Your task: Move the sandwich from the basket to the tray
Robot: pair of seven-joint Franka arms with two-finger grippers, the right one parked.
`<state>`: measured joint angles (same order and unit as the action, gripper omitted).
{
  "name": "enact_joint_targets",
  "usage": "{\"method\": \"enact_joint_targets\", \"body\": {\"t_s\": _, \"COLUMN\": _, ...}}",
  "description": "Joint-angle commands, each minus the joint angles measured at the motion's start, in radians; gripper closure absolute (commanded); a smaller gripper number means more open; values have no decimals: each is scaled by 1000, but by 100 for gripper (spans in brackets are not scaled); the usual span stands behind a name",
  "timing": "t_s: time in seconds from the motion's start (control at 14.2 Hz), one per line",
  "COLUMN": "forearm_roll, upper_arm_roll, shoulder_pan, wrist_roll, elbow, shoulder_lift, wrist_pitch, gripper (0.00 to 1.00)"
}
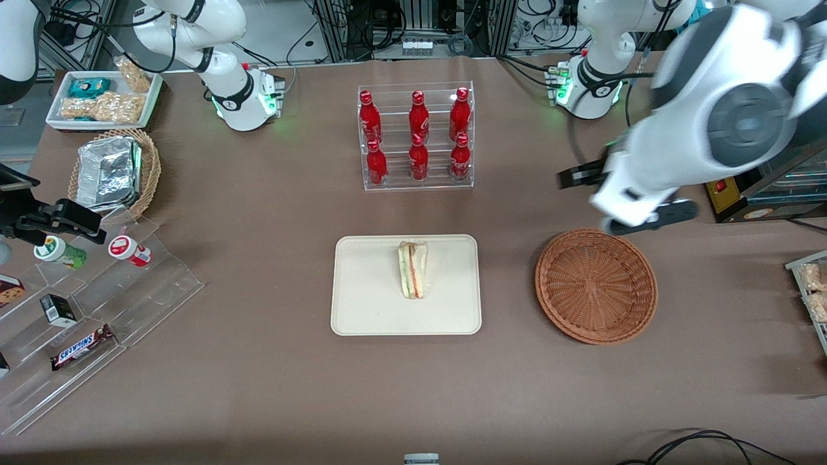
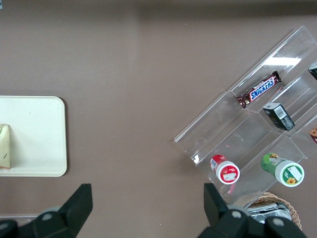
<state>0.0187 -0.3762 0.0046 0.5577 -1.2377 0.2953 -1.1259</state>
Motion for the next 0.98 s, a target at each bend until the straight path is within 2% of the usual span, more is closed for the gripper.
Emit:
{"method": "enact_joint_targets", "body": {"t_s": 0.0, "forearm_roll": -20, "upper_arm_roll": 0, "shoulder_pan": 54, "wrist_roll": -100, "elbow": -168, "shoulder_lift": -143, "wrist_pitch": -6, "gripper": 0}}
{"method": "enact_joint_targets", "body": {"t_s": 0.14, "forearm_roll": -45, "upper_arm_roll": 20, "shoulder_pan": 87, "wrist_roll": -180, "elbow": -323, "shoulder_lift": -273, "wrist_pitch": -95, "gripper": 0}}
{"method": "enact_joint_targets", "body": {"t_s": 0.21, "forearm_roll": -48, "upper_arm_roll": 26, "shoulder_pan": 92, "wrist_roll": -238, "elbow": -353, "shoulder_lift": -309, "wrist_pitch": -103, "gripper": 0}}
{"method": "enact_joint_targets", "body": {"t_s": 0.35, "forearm_roll": -65, "upper_arm_roll": 89, "shoulder_pan": 88, "wrist_roll": -327, "elbow": -344, "shoulder_lift": -329, "wrist_pitch": -103, "gripper": 0}}
{"method": "enact_joint_targets", "body": {"t_s": 0.56, "forearm_roll": -75, "upper_arm_roll": 95, "shoulder_pan": 89, "wrist_roll": -360, "elbow": -243, "shoulder_lift": -289, "wrist_pitch": -71, "gripper": 0}}
{"method": "enact_joint_targets", "body": {"t_s": 0.91, "forearm_roll": -92, "upper_arm_roll": 112, "shoulder_pan": 86, "wrist_roll": -363, "elbow": -243, "shoulder_lift": -300, "wrist_pitch": -66, "gripper": 0}}
